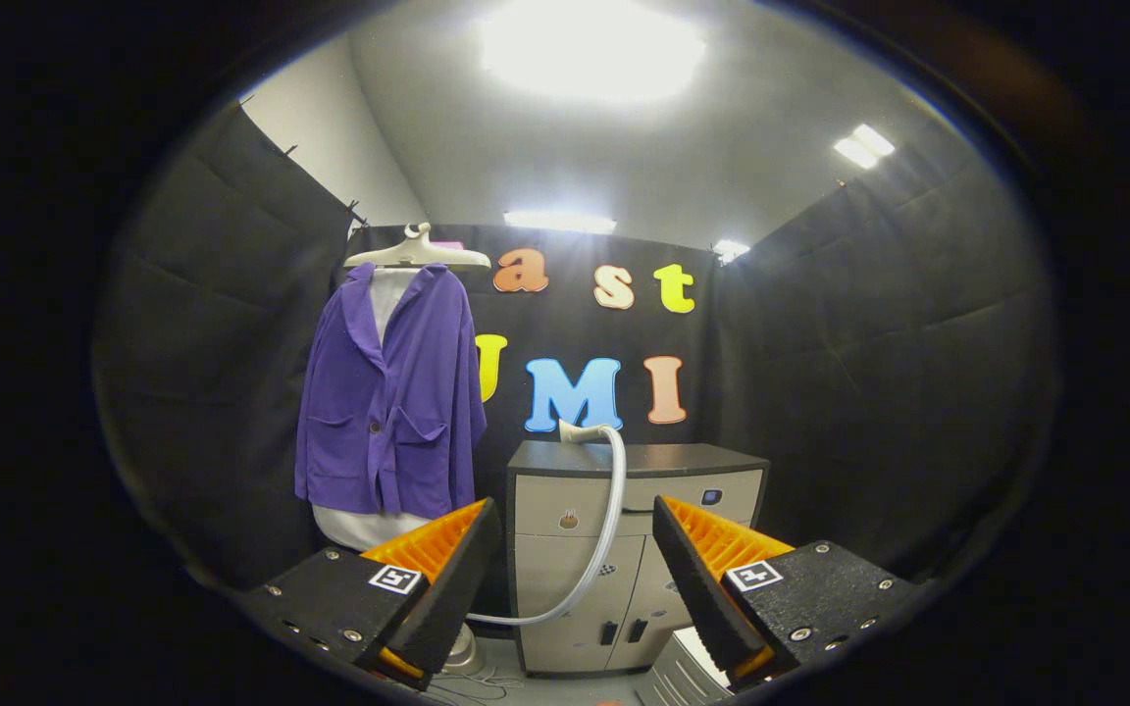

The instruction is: Iron the clothes twice with a garment steamer, once on the left side and once on the right side.

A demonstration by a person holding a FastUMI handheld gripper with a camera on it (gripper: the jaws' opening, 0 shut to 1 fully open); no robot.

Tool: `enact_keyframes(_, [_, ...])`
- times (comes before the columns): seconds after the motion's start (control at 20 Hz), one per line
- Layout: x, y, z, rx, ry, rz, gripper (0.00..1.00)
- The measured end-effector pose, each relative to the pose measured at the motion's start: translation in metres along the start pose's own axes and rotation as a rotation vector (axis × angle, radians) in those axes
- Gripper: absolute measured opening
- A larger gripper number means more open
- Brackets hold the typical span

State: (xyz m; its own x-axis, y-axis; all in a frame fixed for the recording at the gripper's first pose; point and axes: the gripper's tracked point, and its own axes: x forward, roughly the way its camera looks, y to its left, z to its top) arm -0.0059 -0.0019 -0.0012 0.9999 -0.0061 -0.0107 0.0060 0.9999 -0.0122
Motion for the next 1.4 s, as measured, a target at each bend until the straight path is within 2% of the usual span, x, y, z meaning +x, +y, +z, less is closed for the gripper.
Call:
enact_keyframes(0.45, [0.003, 0.002, 0.004, 0.014, 0.004, -0.001, 0.96])
enact_keyframes(0.65, [0.012, 0.001, 0.024, 0.016, -0.023, -0.004, 0.96])
enact_keyframes(0.8, [0.026, 0.006, 0.042, 0.010, -0.047, 0.025, 0.96])
enact_keyframes(1.05, [0.067, 0.005, 0.069, 0.004, -0.064, 0.067, 0.96])
enact_keyframes(1.4, [0.166, -0.008, 0.115, 0.023, -0.078, 0.138, 0.96])
